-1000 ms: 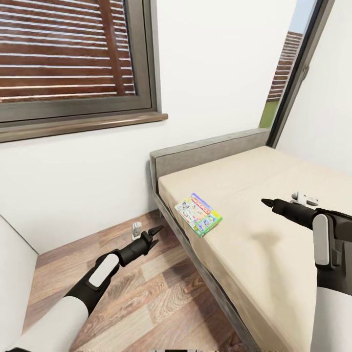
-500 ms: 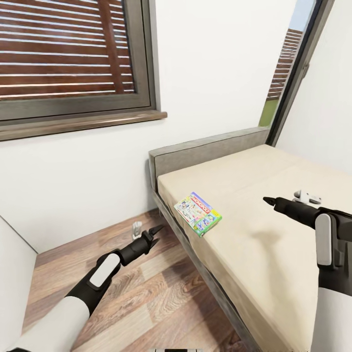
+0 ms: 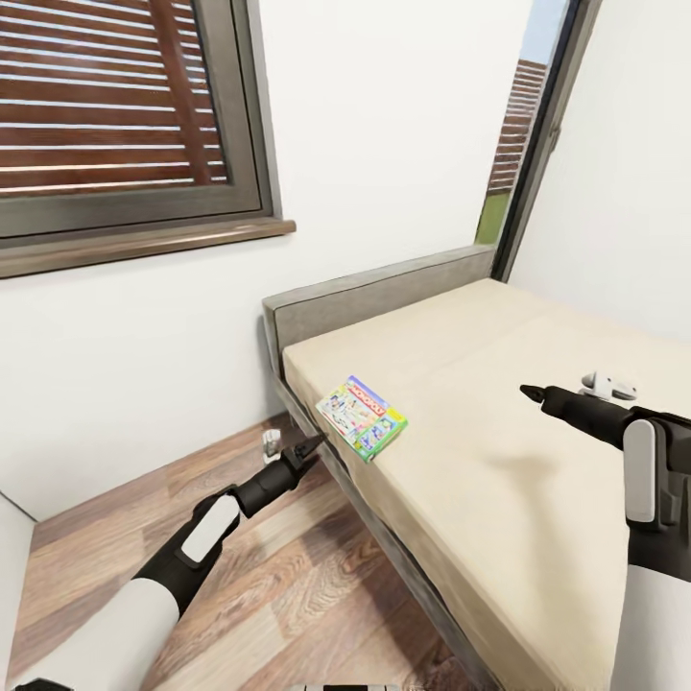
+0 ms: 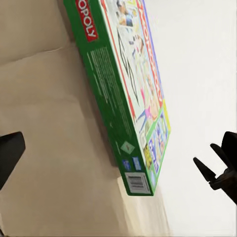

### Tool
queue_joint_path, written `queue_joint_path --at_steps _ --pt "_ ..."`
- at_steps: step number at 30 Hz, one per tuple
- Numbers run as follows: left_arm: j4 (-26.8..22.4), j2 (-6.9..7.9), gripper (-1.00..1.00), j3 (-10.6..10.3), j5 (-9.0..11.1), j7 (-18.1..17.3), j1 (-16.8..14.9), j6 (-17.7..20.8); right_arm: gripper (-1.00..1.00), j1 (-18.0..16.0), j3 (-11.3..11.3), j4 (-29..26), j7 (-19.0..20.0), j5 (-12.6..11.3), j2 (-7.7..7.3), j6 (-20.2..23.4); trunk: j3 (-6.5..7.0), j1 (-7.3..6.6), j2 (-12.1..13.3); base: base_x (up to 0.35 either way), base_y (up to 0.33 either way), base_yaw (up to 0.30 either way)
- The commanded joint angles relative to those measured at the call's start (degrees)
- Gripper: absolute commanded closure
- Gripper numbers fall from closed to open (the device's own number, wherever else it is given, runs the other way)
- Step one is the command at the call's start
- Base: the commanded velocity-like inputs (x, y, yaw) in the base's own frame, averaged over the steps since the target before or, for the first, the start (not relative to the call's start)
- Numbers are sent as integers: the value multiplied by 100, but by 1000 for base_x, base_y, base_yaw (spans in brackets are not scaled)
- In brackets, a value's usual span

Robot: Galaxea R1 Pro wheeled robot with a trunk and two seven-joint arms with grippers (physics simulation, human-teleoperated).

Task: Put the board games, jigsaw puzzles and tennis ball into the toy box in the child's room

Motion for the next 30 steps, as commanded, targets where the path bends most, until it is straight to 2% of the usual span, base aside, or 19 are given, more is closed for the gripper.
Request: queue_joint_path --at_steps 1,10,30 --pt "1 5 -100 -15 14 -106 -6 28 -100 -4 -9 -6 11 -8 2 27 -5 -1 -2 0 0 -235" --pt "5 7 -100 3 -123 -437 -14 1 -100 -2 -14 -35 10 -8 7 27 -5 -1 -2 0 0 -183" --pt "6 30 -100 41 -160 -561 -10 -8 -100 72 4 -132 10 -14 31 27 -5 -1 -2 0 0 -35"
